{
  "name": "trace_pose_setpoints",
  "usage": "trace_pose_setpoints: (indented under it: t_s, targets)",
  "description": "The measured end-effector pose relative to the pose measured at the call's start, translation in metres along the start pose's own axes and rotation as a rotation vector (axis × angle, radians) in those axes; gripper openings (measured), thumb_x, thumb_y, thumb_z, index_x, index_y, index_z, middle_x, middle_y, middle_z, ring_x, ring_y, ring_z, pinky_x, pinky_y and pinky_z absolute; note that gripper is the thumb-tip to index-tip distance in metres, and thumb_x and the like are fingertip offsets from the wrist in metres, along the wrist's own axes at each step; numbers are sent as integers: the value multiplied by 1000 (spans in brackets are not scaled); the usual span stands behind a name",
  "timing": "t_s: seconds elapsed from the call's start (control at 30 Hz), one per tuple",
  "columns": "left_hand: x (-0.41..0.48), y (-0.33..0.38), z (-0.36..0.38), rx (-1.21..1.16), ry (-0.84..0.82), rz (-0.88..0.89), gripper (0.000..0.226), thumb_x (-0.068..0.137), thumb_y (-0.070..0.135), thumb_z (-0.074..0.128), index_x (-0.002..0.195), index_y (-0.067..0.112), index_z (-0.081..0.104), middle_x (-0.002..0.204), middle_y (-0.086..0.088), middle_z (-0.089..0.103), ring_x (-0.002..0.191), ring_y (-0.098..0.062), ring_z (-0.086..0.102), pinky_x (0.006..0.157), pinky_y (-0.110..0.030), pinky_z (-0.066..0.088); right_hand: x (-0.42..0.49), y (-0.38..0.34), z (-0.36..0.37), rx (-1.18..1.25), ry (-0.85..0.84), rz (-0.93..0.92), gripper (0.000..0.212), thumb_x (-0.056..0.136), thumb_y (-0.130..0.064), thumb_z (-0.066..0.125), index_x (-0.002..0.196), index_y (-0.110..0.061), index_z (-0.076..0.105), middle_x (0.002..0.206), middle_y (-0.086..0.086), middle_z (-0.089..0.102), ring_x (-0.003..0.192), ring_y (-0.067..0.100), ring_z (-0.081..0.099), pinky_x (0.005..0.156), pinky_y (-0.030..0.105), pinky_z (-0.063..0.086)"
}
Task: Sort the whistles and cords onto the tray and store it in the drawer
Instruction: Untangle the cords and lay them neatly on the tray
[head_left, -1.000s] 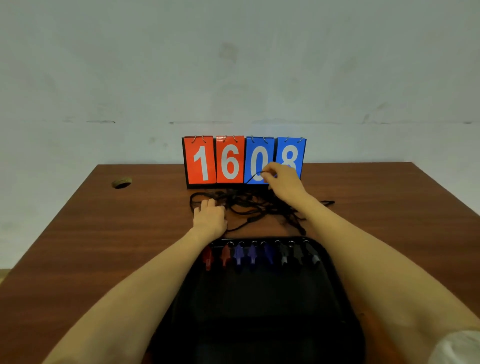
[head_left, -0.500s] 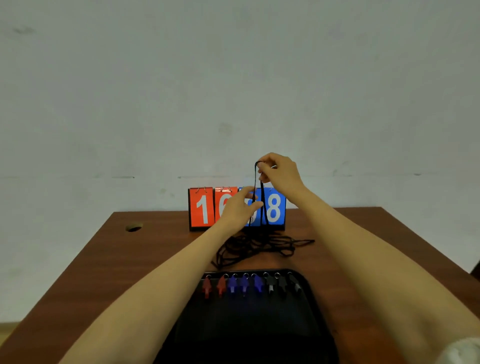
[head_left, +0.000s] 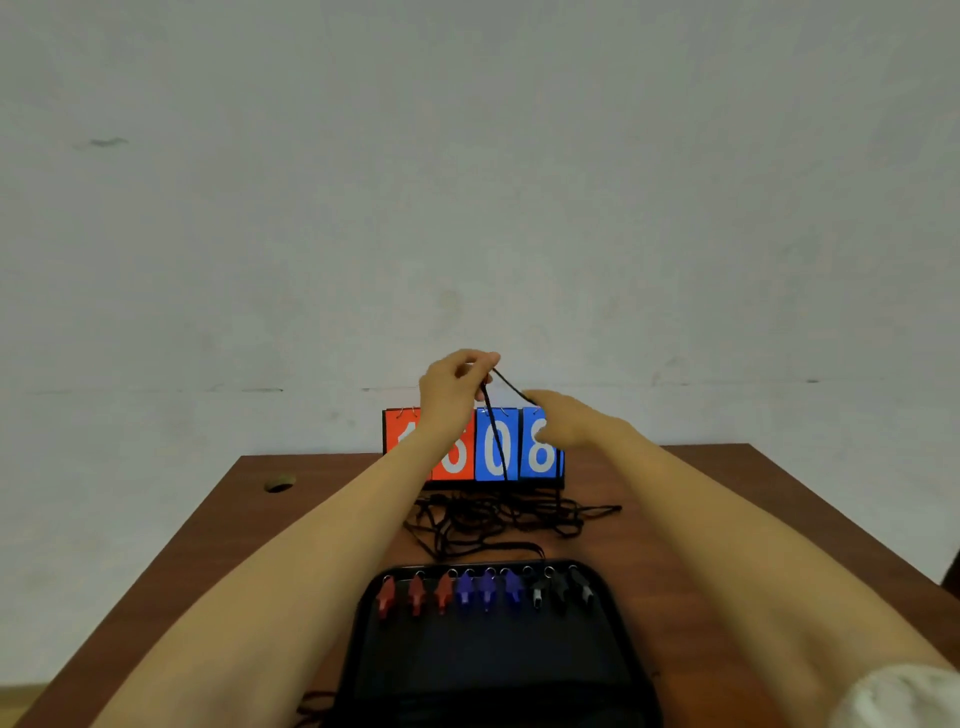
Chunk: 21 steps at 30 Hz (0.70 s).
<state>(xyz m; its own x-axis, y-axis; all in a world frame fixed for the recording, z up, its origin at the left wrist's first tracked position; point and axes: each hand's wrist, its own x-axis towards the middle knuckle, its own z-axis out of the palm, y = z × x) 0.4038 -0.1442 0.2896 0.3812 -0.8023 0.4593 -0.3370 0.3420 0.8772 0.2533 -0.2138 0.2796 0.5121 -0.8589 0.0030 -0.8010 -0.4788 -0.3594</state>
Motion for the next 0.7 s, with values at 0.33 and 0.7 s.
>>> trace_pose_setpoints:
  t_s: [0.33,0.7]
  targets:
    - [-6,5,0,197,-134,-85,38,94,4,48,132,7,54,131,-11,59,121,-27,55,101,-28,42,-8,-19,-7,447,428,-62,25,99,-29,44,102,-11,61,97,9,70,72,18,66,69,29,53]
    - [-16,12,4,379,-116,104,31,93,15,57,121,4,63,119,-12,67,110,-22,62,93,-24,44,-29,-31,-25,376,410,-188,17,94,-20,56,98,-8,68,86,7,70,69,9,61,64,15,46]
